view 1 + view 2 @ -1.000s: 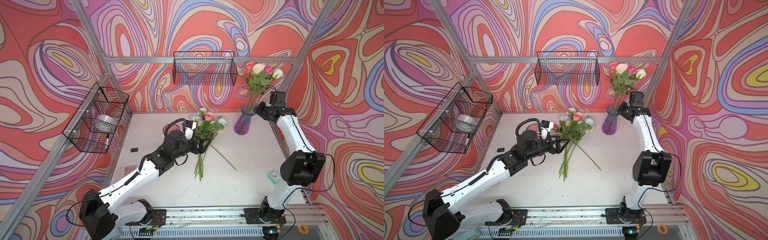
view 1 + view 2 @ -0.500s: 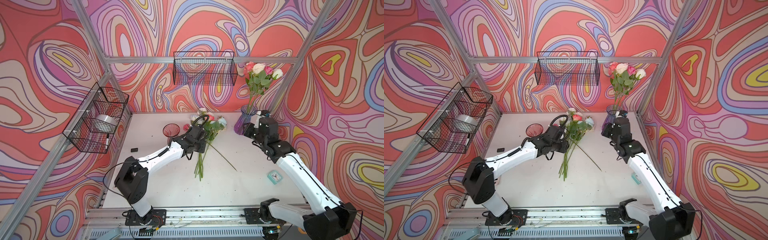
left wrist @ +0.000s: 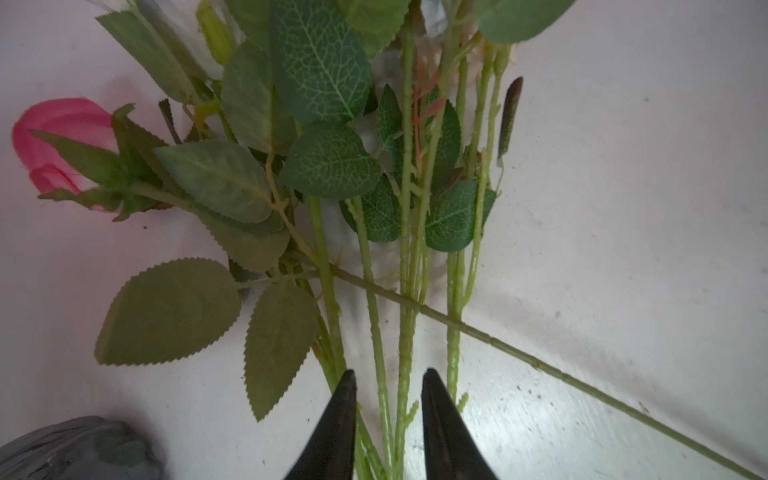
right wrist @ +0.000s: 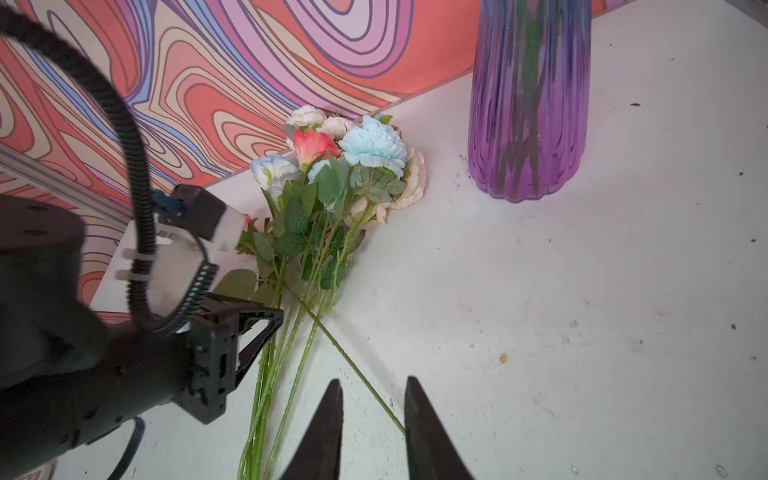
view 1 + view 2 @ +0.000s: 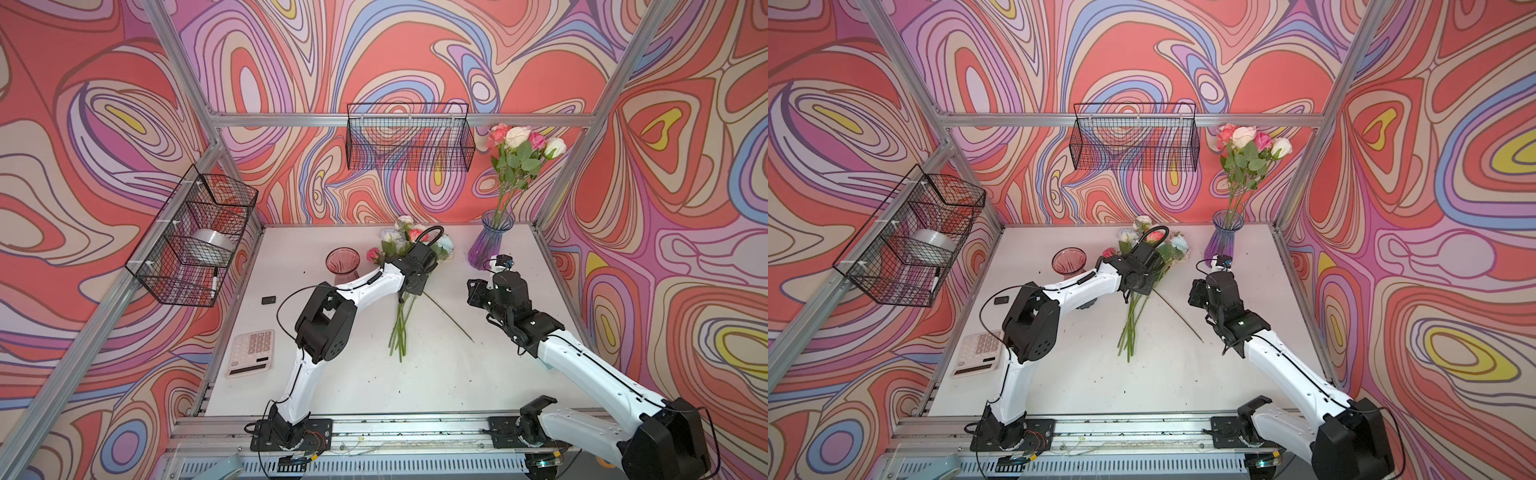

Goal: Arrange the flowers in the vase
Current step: 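Lower the left gripper onto a pink rose stem while right withdraws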

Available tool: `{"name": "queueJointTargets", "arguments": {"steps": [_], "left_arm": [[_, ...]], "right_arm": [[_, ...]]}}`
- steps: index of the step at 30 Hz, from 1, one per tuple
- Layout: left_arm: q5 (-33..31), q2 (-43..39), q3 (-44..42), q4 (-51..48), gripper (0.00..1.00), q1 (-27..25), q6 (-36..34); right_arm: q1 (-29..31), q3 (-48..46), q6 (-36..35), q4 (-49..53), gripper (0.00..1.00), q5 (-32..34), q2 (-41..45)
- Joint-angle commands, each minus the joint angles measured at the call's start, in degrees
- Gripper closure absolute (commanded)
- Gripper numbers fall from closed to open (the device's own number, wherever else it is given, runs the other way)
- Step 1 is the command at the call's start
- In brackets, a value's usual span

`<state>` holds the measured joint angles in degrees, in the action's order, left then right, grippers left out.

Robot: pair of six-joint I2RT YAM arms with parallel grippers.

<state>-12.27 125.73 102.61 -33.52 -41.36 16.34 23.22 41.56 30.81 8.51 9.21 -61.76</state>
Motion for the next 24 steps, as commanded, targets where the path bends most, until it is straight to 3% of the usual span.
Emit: {"name": "queueJointTargets", "arguments": {"steps": [1, 5, 10, 17, 24], "left_arm": [[-3.62, 3.42, 2.87, -5.98, 0.75, 0.91, -0.89], [-4.61, 4.16, 3.31, -6.35, 0.76, 1.41, -0.42], [-0.23, 2.70, 0.57, -3.95, 0.78, 1.90, -1.09], [4.52, -6.64, -4.84, 1.22, 0.64, 1.81, -3.21], [3.40, -4.48, -1.72, -2.95, 0.65, 3.98, -4.49]], "right_arm": [[0.16, -0.91, -2.23, -1.32, 0.74, 0.90, 2.69], [0.11, -2.54, -2.90, -1.08, 0.74, 0.98, 4.27], [0.15, -3.15, -3.37, -0.81, 0.72, -0.07, 3.54], [0.16, -3.32, -3.27, -2.25, 0.67, -0.08, 2.11], [0.16, -3.15, -2.72, -2.93, 0.67, -1.13, 0.59]]}}
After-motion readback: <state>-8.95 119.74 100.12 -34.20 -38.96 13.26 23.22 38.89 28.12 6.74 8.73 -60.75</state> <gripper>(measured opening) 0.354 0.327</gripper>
